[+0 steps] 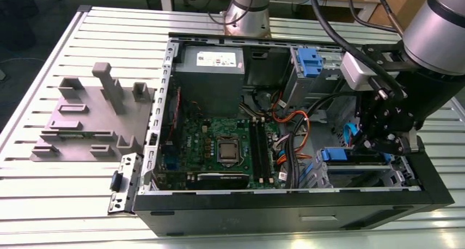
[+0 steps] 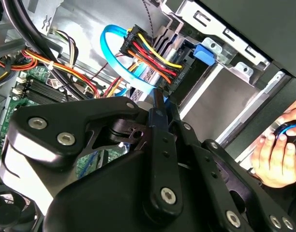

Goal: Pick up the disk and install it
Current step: 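Insert the second disk wire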

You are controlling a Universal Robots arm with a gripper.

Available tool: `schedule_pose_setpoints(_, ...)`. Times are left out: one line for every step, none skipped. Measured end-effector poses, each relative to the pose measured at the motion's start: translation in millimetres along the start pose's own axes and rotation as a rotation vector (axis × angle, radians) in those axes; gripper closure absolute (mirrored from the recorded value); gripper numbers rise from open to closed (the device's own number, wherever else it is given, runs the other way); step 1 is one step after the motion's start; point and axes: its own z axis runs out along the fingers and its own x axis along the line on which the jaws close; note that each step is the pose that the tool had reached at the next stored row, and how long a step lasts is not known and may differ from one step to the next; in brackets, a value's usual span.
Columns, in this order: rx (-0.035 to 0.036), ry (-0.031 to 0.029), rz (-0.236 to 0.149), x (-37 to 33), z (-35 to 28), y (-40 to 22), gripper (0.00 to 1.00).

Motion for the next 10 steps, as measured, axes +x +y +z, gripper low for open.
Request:
schedule_pose_setpoints(0.0000,-0.0013,0.000,0.7,0.2,0.0,0.84)
schedule_pose_setpoints(0.0000,-0.0030,0.000,1.0,0.4,0.1,0.84)
schedule_pose_setpoints(0.0001,-0.0050,0.000,1.1,0.5,0.1,0.84)
schedule_pose_setpoints(0.0001,-0.0066,0.000,1.2,0.7,0.1,0.84)
schedule_pose_setpoints(0.0002,-0.0079,0.000,1.3,0.9,0.1,0.84)
schedule_pose_setpoints(0.0002,-0.0091,0.000,1.4,1.1,0.1,0.84)
schedule_pose_setpoints(0.0002,-0.0101,0.001,1.5,1.4,0.1,0.84)
schedule_pose_setpoints(0.0002,-0.0108,0.001,1.6,1.6,0.1,0.84)
schedule_pose_setpoints(0.0002,-0.0115,0.001,1.7,1.9,0.1,0.84)
schedule_pose_setpoints(0.0002,-0.0121,0.001,1.9,2.3,0.2,0.84)
